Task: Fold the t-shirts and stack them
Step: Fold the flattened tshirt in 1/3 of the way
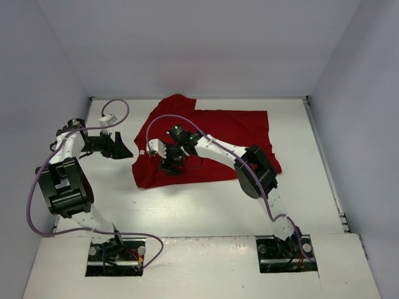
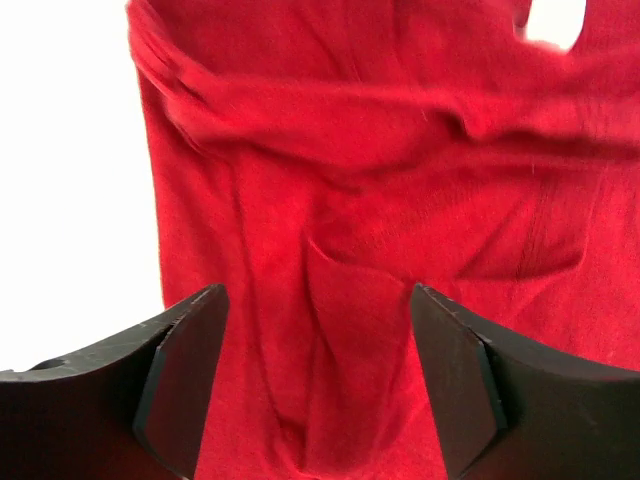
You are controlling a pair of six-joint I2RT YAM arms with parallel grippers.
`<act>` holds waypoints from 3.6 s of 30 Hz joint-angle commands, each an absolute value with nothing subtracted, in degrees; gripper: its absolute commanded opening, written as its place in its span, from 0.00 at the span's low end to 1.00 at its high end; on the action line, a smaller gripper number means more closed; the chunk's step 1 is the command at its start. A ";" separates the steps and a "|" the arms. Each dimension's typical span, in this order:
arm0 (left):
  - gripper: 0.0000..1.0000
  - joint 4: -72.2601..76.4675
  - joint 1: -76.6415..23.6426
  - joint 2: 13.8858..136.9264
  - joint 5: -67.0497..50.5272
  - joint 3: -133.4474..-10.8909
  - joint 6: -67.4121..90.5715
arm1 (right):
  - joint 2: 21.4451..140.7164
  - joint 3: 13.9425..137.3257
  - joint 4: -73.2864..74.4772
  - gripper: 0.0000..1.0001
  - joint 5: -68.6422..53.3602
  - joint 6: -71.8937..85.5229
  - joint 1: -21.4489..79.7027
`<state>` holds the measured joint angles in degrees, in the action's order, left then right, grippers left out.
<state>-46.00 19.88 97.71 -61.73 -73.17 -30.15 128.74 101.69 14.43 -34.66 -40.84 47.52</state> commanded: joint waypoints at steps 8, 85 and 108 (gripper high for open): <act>0.70 -45.44 19.78 93.89 -64.71 -72.07 -33.65 | 130.34 107.40 15.82 0.69 -34.28 -41.92 44.90; 0.70 -24.75 7.60 100.90 -58.31 -81.21 -15.39 | 134.33 117.77 16.52 0.56 -40.21 -27.73 37.35; 0.70 -39.02 -10.59 109.00 -48.10 -94.88 -29.88 | 101.25 77.31 35.97 0.37 -29.89 -60.84 6.22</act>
